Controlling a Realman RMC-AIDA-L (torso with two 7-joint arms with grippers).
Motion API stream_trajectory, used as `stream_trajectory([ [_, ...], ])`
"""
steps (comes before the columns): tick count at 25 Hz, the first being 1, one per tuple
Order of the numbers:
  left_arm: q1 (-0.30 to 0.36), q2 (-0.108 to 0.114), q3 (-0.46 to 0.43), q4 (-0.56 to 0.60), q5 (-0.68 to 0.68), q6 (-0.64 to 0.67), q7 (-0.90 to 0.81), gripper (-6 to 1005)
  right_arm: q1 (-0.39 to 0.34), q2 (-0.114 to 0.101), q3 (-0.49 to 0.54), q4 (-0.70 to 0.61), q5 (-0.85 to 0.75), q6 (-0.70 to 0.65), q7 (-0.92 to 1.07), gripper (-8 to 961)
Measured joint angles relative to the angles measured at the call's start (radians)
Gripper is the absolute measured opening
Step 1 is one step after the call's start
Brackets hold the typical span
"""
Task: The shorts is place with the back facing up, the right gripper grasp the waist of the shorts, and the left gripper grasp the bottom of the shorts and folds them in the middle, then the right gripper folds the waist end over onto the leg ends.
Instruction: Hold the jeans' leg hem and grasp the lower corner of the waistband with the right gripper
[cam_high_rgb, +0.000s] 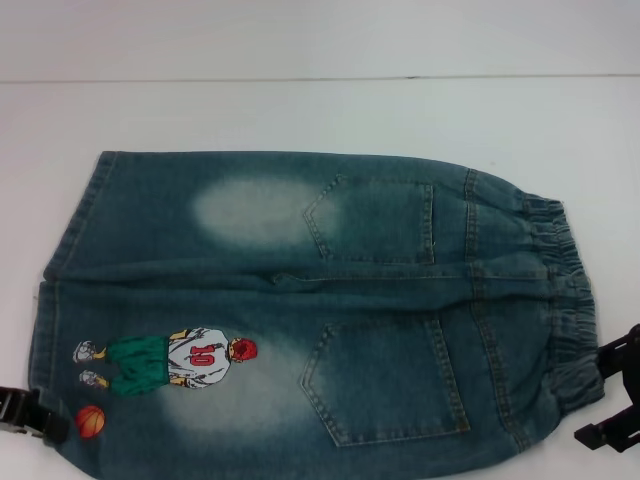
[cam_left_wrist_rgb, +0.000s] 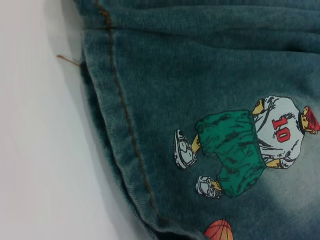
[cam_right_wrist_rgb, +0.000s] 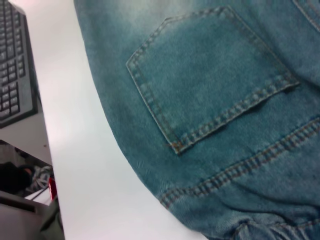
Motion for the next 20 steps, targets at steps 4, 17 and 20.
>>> stream_trajectory([
  [4, -0.001, -0.001, 0.000, -0.001, 0.000, -0.005, -0.001, 75, -0.008, -0.003, 0.014, 0.014, 0.018, 0.010, -0.054, 790],
  [17, -0.005, -0.005, 0.000, -0.002, -0.001, -0.007, -0.004, 73, -0.010, -0.008, 0.009, 0.021, 0.018, 0.017, -0.048, 353],
  [20, -0.006, -0.004, -0.002, -0.002, -0.006, -0.009, -0.004, 73, -0.010, -0.009, 0.015, 0.021, 0.018, 0.015, -0.046, 229],
])
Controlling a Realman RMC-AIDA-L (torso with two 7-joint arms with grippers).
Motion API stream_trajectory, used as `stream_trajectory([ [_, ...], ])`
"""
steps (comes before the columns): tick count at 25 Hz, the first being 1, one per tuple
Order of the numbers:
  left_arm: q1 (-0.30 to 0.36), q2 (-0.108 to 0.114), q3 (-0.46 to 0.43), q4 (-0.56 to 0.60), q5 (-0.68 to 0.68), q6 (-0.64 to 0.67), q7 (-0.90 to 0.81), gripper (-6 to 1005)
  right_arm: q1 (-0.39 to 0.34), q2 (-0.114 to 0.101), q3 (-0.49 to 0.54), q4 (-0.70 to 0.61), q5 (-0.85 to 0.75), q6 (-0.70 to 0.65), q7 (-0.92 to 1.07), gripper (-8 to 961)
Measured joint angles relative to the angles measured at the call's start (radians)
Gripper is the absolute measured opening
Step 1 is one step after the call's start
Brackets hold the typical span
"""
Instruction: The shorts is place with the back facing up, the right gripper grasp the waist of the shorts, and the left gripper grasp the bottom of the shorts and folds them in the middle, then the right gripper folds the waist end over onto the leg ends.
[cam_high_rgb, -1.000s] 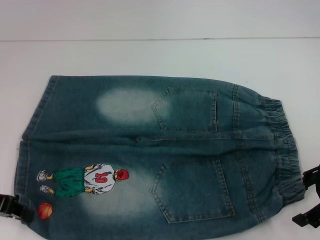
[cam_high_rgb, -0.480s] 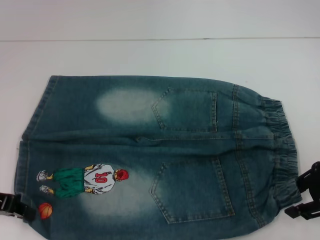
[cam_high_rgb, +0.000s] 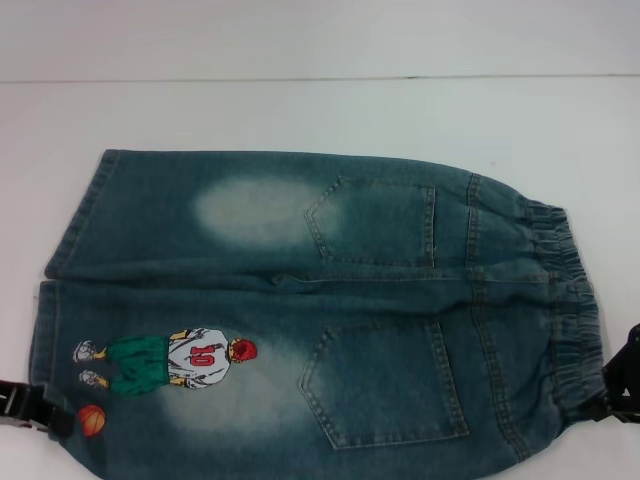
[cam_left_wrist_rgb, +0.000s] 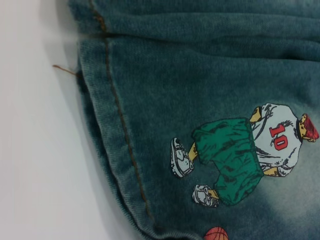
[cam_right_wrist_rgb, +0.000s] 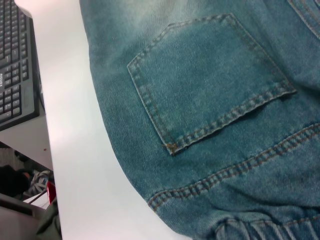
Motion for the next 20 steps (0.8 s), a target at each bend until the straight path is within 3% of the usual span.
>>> stream_trajectory([
  [3, 0.000, 0.003, -0.010, 0.000, -0.005, 0.000, 0.002, 72, -0.004, -0.002, 0.012, 0.000, 0.004, -0.002, 0.000, 105],
  [9, -0.001, 0.033, -0.090, 0.005, -0.086, 0.000, 0.024, 71, -0.003, -0.022, 0.124, -0.003, 0.056, -0.026, -0.010, 49],
  [15, -0.006, 0.053, -0.150, 0.009, -0.189, -0.026, 0.043, 73, -0.024, -0.034, 0.219, -0.027, 0.219, -0.045, -0.008, 48],
  [20, -0.009, 0.057, -0.161, 0.010, -0.314, -0.088, 0.052, 72, -0.032, -0.022, 0.268, -0.038, 0.339, -0.011, 0.017, 48],
])
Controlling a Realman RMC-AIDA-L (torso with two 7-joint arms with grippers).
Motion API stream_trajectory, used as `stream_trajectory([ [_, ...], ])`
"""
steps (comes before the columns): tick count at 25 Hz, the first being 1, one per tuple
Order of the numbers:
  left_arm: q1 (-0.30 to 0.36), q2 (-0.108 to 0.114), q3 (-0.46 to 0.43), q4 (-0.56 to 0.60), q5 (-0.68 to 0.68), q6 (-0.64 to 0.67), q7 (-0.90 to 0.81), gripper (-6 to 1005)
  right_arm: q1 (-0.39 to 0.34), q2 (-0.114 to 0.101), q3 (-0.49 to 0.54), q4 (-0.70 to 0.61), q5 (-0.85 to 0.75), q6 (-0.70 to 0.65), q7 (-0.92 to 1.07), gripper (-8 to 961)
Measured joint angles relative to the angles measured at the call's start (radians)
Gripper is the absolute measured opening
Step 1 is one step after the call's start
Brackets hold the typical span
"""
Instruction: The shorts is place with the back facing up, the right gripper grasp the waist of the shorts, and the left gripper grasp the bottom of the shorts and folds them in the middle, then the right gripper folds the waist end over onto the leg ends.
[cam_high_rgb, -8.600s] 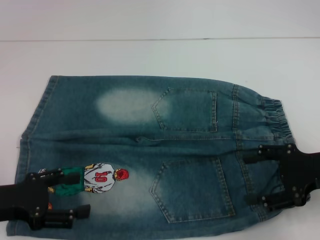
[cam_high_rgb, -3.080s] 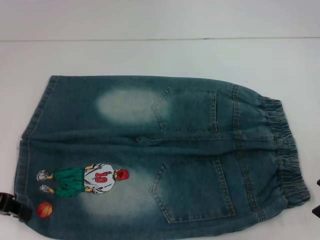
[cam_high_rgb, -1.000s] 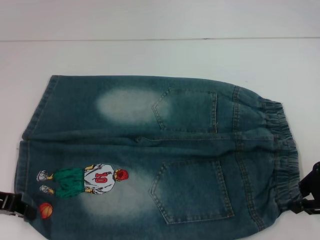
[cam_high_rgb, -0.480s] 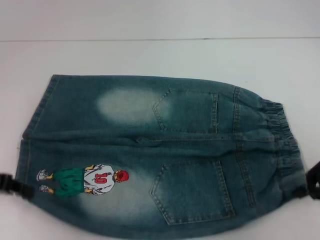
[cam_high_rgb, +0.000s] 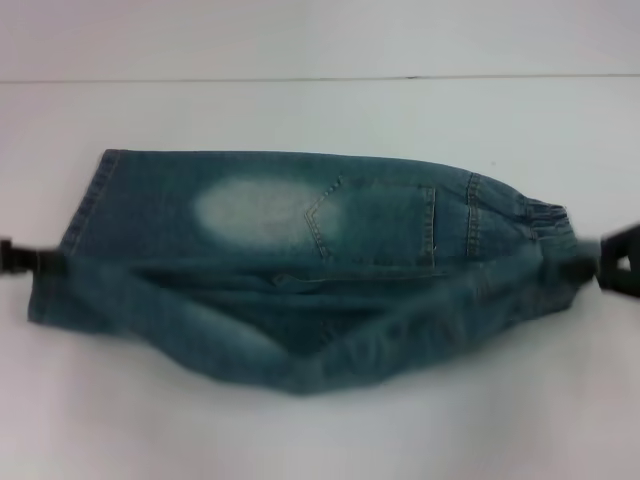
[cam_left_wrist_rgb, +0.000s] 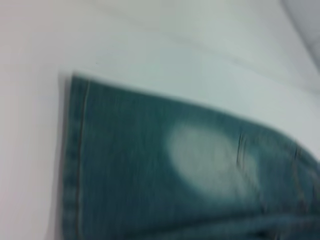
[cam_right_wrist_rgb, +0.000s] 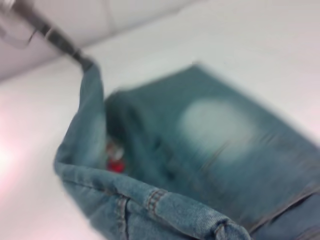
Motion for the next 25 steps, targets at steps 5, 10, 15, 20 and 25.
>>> stream_trajectory([
  [5, -0.018, -0.002, 0.009, -0.010, -0.068, -0.066, 0.000, 71, 0.001, 0.018, 0.049, -0.001, 0.060, 0.095, 0.074, 47],
  [10, -0.043, -0.005, 0.010, -0.041, -0.080, -0.155, -0.009, 72, -0.009, 0.018, 0.065, 0.008, 0.066, 0.173, 0.118, 48],
  [15, -0.075, -0.008, 0.012, -0.076, -0.081, -0.235, -0.012, 73, -0.017, 0.009, 0.091, 0.052, 0.074, 0.248, 0.152, 48],
  [20, -0.119, -0.010, 0.047, -0.116, -0.081, -0.302, -0.013, 72, -0.016, 0.004, 0.090, 0.085, 0.076, 0.291, 0.152, 47],
  [25, -0.155, -0.009, 0.093, -0.141, -0.075, -0.349, -0.040, 71, -0.004, 0.008, 0.079, 0.100, 0.073, 0.323, 0.150, 48],
])
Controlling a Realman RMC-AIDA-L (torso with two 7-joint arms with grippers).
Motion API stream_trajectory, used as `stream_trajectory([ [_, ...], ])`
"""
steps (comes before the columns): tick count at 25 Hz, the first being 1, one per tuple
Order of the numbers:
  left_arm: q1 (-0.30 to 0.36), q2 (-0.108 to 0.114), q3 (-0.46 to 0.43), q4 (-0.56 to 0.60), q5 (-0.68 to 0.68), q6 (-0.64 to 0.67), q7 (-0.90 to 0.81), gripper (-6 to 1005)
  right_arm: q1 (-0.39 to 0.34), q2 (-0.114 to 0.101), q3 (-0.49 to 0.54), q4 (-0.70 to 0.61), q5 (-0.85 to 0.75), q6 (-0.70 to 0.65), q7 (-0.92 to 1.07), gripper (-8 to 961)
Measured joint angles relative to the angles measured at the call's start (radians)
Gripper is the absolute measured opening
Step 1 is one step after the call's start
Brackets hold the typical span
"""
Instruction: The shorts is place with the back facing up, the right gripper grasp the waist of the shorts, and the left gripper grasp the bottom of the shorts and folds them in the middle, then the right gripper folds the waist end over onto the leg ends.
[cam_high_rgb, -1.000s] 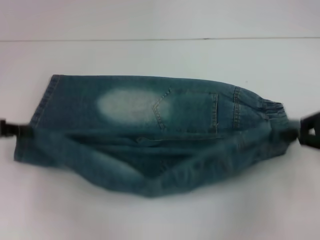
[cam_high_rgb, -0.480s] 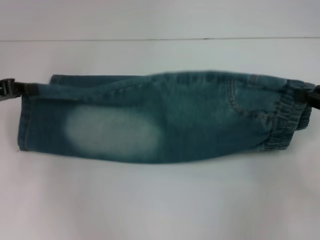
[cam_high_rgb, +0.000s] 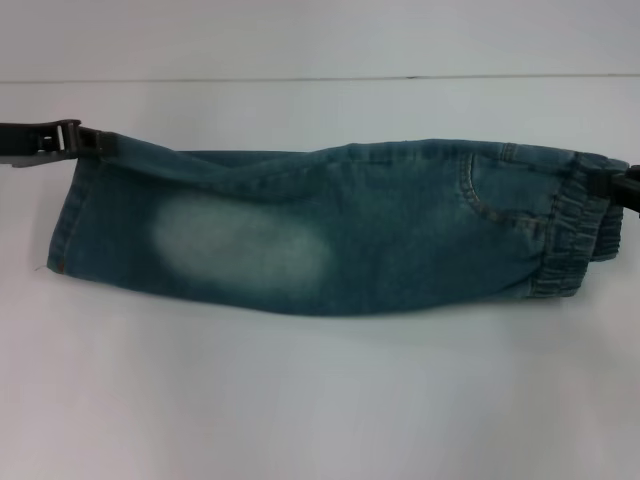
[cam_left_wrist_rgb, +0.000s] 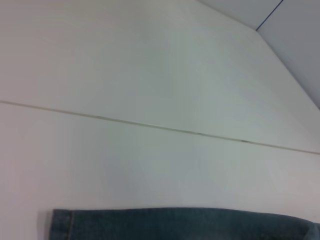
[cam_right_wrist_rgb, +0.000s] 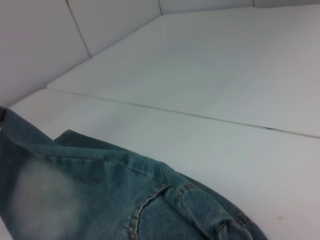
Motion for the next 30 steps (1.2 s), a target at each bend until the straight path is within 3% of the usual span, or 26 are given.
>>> stream_trajectory([
  [12, -0.012, 0.009, 0.111, -0.020, 0.007, -0.166, -0.060, 71, 0.007, -0.017, -0.040, 0.069, 0.012, 0.101, -0.072, 75],
  [18, -0.007, 0.003, 0.148, -0.031, 0.007, -0.271, -0.047, 178, 0.032, -0.020, -0.044, 0.134, 0.021, 0.182, -0.162, 95],
  [22, -0.008, -0.001, 0.179, -0.033, 0.005, -0.302, -0.024, 250, 0.040, -0.021, -0.074, 0.142, 0.017, 0.221, -0.167, 284],
  [30, -0.005, -0.020, 0.227, -0.023, -0.002, -0.325, 0.009, 527, 0.040, -0.017, -0.114, 0.131, -0.004, 0.240, -0.129, 599],
])
